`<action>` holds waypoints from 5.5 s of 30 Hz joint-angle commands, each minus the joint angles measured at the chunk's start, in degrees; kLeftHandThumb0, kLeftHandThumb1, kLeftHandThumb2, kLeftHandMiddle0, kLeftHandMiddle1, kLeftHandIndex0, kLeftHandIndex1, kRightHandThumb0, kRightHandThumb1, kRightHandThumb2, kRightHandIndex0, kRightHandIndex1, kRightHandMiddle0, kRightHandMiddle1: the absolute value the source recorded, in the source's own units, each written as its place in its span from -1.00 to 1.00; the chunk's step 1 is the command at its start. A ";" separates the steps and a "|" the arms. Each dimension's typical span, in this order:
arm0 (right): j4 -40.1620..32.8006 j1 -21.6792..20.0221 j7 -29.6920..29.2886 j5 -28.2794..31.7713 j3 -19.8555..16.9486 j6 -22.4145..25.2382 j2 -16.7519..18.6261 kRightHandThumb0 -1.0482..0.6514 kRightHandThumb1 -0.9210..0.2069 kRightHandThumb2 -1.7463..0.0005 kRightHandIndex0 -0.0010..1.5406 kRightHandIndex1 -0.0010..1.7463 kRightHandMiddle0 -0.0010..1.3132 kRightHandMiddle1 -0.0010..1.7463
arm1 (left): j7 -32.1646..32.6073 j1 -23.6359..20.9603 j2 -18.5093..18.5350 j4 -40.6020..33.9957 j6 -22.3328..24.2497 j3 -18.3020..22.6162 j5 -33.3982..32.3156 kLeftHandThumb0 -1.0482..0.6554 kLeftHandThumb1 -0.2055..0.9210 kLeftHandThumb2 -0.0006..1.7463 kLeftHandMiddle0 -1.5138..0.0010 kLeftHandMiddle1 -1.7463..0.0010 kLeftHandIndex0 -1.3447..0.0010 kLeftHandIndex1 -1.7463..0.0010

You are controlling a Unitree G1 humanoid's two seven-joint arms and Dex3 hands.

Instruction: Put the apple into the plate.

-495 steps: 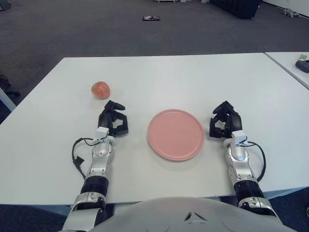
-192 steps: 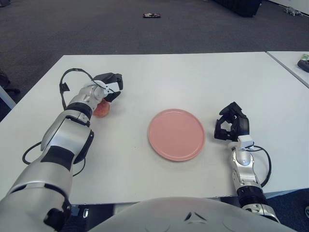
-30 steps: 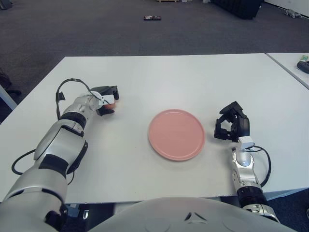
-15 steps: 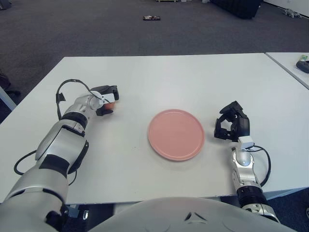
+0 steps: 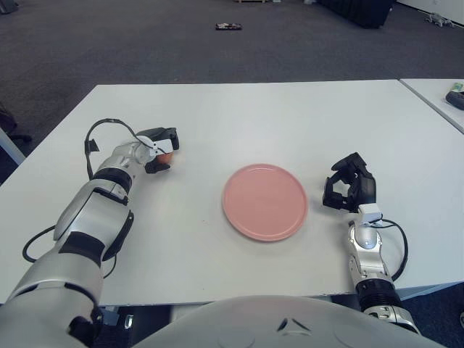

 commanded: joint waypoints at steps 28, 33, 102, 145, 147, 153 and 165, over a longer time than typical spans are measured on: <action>3.04 0.73 0.80 1.02 -0.13 -1.07 0.54 0.22 0.29 -0.69 -0.08 0.99 -0.28 1.00 | 1.89 4.68 -0.25 -4.57 -18.54 13.95 -13.90 0.23 -0.51 0.78 -0.12 -0.84 0.16 -1.00; 3.48 0.50 0.65 0.69 -0.07 -1.35 0.42 0.22 0.34 -0.73 -0.06 1.00 -0.26 1.00 | 0.24 5.70 -1.47 -9.63 -20.31 16.67 -17.27 0.23 -0.50 0.78 -0.12 -0.84 0.16 -1.00; 3.29 0.40 -0.25 -0.32 -0.46 4.20 -0.22 0.22 0.33 -0.72 -0.08 1.00 -0.24 1.00 | -11.02 13.91 -12.70 -27.93 -44.82 -6.53 3.26 0.23 -0.51 0.79 -0.11 -0.85 0.15 -1.00; 1.76 0.85 -0.47 -1.26 -0.05 3.95 0.33 0.23 0.23 -0.64 -0.12 0.98 -0.32 1.00 | -2.81 13.35 -11.52 -24.86 -45.28 -12.21 1.33 -0.58 0.17 0.15 0.98 0.30 0.97 -0.23; 1.62 0.87 -0.56 -1.44 -0.01 4.81 0.18 0.22 0.23 -0.65 -0.12 0.99 -0.32 1.00 | -3.70 14.23 -11.36 -25.22 -44.46 -11.68 0.16 -0.69 0.33 0.00 0.99 0.71 0.99 0.25; 1.70 0.80 -0.48 -1.27 0.01 5.32 0.11 0.22 0.41 -0.78 -0.02 1.00 -0.21 1.00 | -4.93 15.54 -11.64 -26.06 -42.45 -10.55 -1.23 -0.88 0.81 -0.48 1.00 0.97 1.00 0.88; 2.20 0.82 -0.37 -0.98 -0.06 4.85 0.12 0.22 0.47 -0.82 0.00 1.00 -0.16 1.00 | -2.31 15.31 -11.54 -26.80 -41.73 -9.90 1.70 -1.00 1.00 -0.72 1.00 1.00 1.00 1.00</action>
